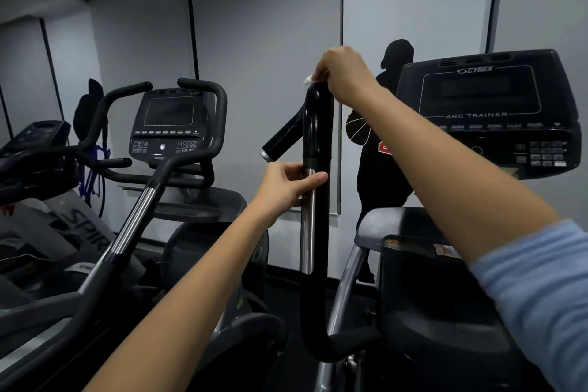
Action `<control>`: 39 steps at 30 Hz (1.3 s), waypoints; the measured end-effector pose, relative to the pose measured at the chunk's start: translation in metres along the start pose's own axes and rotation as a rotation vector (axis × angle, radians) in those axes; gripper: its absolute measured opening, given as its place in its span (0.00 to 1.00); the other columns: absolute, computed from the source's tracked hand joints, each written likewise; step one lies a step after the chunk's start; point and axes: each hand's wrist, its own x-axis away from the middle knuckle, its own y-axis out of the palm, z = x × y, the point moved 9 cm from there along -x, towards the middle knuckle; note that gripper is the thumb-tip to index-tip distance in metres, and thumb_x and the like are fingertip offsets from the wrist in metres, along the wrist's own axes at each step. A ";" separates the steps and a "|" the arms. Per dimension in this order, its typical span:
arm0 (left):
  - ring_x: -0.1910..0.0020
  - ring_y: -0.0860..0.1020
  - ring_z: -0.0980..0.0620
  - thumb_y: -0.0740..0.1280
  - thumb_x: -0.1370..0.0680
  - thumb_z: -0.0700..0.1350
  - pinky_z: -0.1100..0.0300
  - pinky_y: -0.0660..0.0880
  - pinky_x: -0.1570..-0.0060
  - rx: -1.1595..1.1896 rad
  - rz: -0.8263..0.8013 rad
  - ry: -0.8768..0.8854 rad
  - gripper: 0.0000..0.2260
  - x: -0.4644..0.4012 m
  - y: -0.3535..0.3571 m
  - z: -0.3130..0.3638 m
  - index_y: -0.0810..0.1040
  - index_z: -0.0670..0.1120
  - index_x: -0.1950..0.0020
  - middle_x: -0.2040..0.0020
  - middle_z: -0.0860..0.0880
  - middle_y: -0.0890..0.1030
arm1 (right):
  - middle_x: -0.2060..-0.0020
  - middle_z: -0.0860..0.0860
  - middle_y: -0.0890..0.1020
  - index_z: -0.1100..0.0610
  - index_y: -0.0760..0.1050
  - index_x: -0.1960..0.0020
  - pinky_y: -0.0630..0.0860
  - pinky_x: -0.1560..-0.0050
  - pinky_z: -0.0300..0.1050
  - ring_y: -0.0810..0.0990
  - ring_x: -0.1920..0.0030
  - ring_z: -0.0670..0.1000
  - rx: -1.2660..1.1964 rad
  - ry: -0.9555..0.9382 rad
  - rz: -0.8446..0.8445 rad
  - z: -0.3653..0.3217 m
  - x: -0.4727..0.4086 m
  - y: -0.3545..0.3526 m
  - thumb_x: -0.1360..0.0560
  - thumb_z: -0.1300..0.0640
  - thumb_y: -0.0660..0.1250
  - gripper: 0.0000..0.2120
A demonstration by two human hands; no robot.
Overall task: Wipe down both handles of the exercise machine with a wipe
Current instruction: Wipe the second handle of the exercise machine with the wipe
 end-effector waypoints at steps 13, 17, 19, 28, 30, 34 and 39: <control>0.54 0.81 0.46 0.73 0.28 0.42 0.49 0.80 0.51 -0.003 0.002 -0.013 0.09 -0.002 -0.001 0.001 0.81 0.40 0.50 0.54 0.42 0.82 | 0.53 0.59 0.80 0.62 0.81 0.49 0.75 0.51 0.51 0.78 0.51 0.59 -0.022 -0.107 0.075 -0.013 0.037 -0.005 0.24 0.65 0.62 0.10; 0.55 0.81 0.47 0.73 0.28 0.42 0.50 0.80 0.51 0.007 0.006 -0.014 0.10 -0.001 -0.001 0.001 0.80 0.38 0.50 0.56 0.44 0.82 | 0.51 0.58 0.82 0.59 0.82 0.48 0.76 0.47 0.48 0.79 0.50 0.58 -0.069 -0.007 0.059 0.003 0.006 -0.004 0.25 0.65 0.64 0.10; 0.55 0.81 0.48 0.72 0.28 0.42 0.52 0.81 0.52 -0.002 0.005 -0.011 0.11 -0.002 0.000 0.002 0.80 0.38 0.49 0.56 0.44 0.82 | 0.50 0.59 0.83 0.60 0.82 0.48 0.76 0.47 0.45 0.80 0.50 0.57 -0.069 0.047 0.009 0.011 -0.010 0.004 0.27 0.69 0.65 0.11; 0.61 0.82 0.54 0.72 0.28 0.42 0.59 0.80 0.60 0.027 -0.020 -0.021 0.07 -0.004 -0.002 0.000 0.81 0.41 0.52 0.60 0.48 0.82 | 0.47 0.58 0.82 0.61 0.82 0.49 0.76 0.48 0.42 0.80 0.47 0.57 -0.134 0.138 0.017 0.017 -0.006 0.004 0.27 0.72 0.62 0.14; 0.61 0.82 0.53 0.72 0.28 0.42 0.59 0.80 0.60 0.028 -0.031 -0.017 0.08 -0.004 -0.001 0.000 0.81 0.40 0.51 0.60 0.48 0.83 | 0.47 0.56 0.82 0.60 0.82 0.49 0.73 0.52 0.39 0.79 0.46 0.57 -0.099 0.098 0.105 0.006 0.014 -0.005 0.27 0.71 0.61 0.14; 0.61 0.82 0.53 0.72 0.28 0.41 0.62 0.79 0.63 0.033 -0.023 -0.006 0.12 -0.003 -0.001 0.003 0.80 0.37 0.47 0.59 0.46 0.82 | 0.54 0.58 0.81 0.62 0.82 0.50 0.66 0.58 0.39 0.78 0.52 0.59 -0.009 -0.119 0.129 -0.022 0.047 -0.007 0.24 0.65 0.62 0.10; 0.59 0.81 0.51 0.71 0.27 0.40 0.62 0.79 0.64 0.038 -0.012 0.018 0.12 -0.001 0.001 0.003 0.80 0.36 0.46 0.57 0.45 0.82 | 0.51 0.60 0.82 0.61 0.82 0.49 0.75 0.50 0.47 0.79 0.50 0.61 -0.107 -0.020 0.103 -0.008 0.022 -0.008 0.24 0.62 0.64 0.09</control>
